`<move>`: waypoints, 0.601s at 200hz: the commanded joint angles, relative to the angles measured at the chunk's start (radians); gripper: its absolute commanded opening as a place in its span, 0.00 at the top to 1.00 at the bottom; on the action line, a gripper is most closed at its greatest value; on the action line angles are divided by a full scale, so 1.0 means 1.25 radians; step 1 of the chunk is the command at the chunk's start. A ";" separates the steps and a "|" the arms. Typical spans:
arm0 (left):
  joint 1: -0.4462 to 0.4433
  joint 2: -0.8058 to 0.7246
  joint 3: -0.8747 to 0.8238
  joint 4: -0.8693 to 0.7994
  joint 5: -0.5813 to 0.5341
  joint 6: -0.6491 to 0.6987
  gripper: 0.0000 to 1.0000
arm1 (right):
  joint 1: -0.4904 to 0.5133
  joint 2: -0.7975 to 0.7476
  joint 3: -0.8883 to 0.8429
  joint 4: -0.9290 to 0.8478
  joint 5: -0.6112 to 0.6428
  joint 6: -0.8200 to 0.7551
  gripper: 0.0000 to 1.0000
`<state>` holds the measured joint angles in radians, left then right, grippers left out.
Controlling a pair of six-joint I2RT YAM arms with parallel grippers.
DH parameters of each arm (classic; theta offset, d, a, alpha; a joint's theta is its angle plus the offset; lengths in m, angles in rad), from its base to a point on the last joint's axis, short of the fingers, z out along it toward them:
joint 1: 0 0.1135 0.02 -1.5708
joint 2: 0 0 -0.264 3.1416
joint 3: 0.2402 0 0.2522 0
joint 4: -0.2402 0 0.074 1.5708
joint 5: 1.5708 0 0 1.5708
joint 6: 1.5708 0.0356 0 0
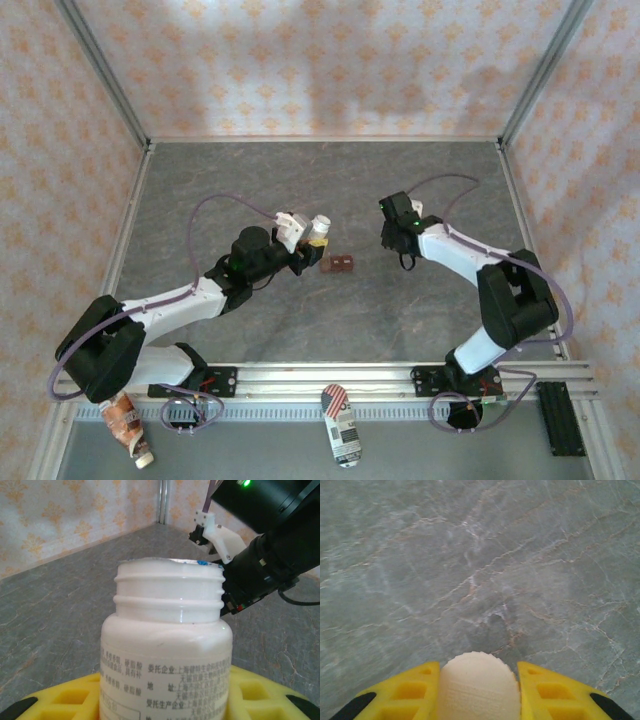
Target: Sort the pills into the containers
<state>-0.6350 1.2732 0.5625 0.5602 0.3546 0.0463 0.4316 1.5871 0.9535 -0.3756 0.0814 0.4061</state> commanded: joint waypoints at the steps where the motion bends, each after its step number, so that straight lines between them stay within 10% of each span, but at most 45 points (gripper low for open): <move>1: -0.001 -0.028 -0.001 -0.007 -0.017 0.002 1.00 | -0.007 0.035 0.014 0.015 0.097 0.044 0.68; 64: -0.001 -0.039 -0.002 -0.018 -0.024 0.002 1.00 | -0.049 0.145 0.041 0.042 0.065 0.073 0.62; 120: -0.001 -0.039 0.003 -0.046 -0.022 0.010 1.00 | -0.057 0.089 0.019 0.042 0.024 0.076 0.23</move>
<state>-0.6350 1.2514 0.5625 0.5186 0.3393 0.0467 0.3691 1.7607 0.9901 -0.3206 0.1204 0.4942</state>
